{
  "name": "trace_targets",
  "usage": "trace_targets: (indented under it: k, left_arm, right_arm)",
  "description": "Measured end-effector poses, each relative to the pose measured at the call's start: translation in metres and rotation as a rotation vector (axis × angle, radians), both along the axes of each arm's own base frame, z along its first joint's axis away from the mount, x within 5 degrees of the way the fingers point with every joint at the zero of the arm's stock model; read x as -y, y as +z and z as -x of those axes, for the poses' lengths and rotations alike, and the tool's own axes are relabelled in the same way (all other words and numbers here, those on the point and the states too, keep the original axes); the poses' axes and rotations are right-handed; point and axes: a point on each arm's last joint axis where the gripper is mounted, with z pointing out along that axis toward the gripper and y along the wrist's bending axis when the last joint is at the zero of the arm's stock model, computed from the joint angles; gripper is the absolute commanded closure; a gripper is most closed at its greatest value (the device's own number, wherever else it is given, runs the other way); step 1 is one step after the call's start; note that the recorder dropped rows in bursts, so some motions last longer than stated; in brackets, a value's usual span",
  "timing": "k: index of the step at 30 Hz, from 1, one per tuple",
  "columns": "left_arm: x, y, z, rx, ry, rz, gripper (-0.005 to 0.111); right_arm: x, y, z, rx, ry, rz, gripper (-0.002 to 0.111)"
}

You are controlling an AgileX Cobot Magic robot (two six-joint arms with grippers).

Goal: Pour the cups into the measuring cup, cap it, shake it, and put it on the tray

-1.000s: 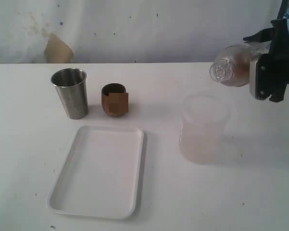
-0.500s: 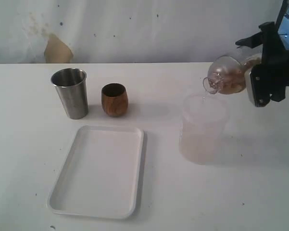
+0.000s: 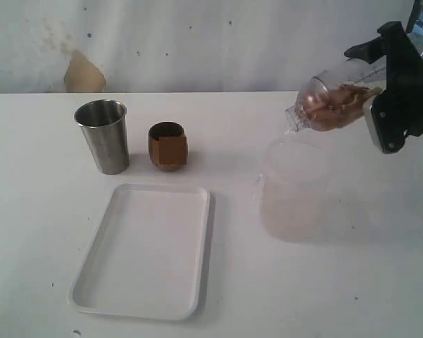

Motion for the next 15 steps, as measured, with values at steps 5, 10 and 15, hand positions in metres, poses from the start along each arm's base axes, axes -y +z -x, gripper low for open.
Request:
trace_targets:
  k: [5,10,15]
  left_arm:
    - [0.0,0.0,0.0,0.0,0.0,0.0,0.106]
    - [0.0,0.0,0.0,0.0,0.0,0.0,0.106]
    - [0.001,0.0,0.0,0.0,-0.023,0.0,0.106]
  right_arm:
    - [-0.011,0.017,0.014,0.036,0.028,-0.003,0.108]
    - [-0.018,0.047,0.043,-0.044,-0.064,-0.326,0.108]
    - [-0.018,0.07,0.071,-0.119,-0.089,-0.626,0.108]
